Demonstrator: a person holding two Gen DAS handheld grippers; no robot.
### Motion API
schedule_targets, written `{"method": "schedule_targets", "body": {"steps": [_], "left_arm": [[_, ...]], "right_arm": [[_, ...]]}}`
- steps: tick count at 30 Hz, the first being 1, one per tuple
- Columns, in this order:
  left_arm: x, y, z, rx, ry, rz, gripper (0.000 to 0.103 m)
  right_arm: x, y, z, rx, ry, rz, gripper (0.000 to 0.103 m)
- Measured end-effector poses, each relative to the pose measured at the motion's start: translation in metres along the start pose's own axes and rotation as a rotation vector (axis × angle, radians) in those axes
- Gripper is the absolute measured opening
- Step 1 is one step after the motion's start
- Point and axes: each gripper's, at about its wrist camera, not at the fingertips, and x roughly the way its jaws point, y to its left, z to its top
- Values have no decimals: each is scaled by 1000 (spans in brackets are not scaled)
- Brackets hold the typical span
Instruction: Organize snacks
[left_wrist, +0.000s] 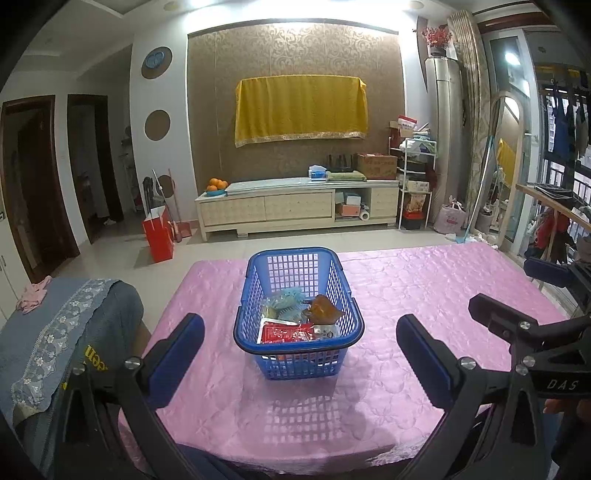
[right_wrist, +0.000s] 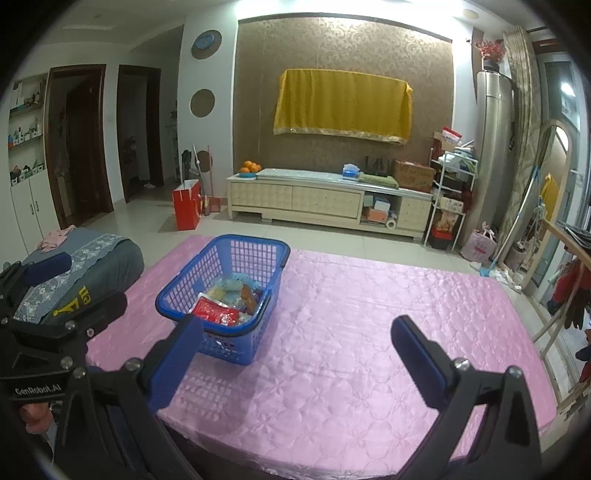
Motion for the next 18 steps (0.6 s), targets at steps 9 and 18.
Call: {"method": "schedule_targets", "body": {"steps": [9,18], "left_arm": [[1,3,1,-12,8,-7,103],[3,4,0,-25,21,-19,103]], "right_arm": [[0,2,0,-1,-1,2,103],[-1,0,0,-1,9,4,103]]}}
